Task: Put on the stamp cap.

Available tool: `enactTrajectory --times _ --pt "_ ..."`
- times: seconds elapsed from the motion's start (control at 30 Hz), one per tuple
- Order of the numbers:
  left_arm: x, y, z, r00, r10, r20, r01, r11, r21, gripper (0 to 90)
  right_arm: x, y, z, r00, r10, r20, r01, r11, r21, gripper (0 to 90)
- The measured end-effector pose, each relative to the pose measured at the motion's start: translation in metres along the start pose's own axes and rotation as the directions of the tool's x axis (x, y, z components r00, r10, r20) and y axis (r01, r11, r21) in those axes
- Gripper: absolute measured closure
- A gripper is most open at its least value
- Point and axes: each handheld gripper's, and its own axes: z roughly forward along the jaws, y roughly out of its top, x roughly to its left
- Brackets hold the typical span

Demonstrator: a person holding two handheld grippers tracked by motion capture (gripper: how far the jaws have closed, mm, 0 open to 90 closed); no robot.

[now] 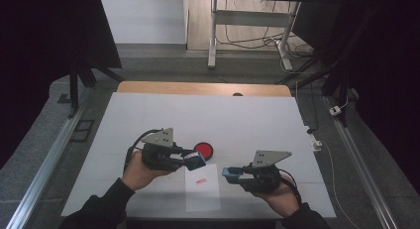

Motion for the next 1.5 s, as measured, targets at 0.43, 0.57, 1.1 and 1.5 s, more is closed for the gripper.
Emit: enactTrajectory --times 0.43,0.57,1.1,1.5 --pt "-0.003 0.001 0.002 0.9983 0.053 0.024 -0.053 0.9985 0.013 70.1 -0.002 0.011 0.024 0.9956 -0.053 -0.078 0.053 0.999 0.005 68.5" --pt "-0.003 0.001 0.004 0.9972 0.065 0.036 -0.066 0.9977 0.019 70.1 -0.004 0.012 0.033 0.9941 -0.049 -0.097 0.050 0.999 0.009 68.5" --pt "-0.003 0.000 0.006 0.9961 0.070 0.053 -0.072 0.9972 0.020 70.1 -0.008 0.022 0.059 0.9818 -0.074 -0.175 0.076 0.997 0.001 68.5" --pt "-0.003 -0.001 0.005 0.9943 0.085 0.064 -0.086 0.9963 0.000 70.2 -0.008 0.025 0.071 0.9708 -0.089 -0.223 0.090 0.996 -0.005 68.7"
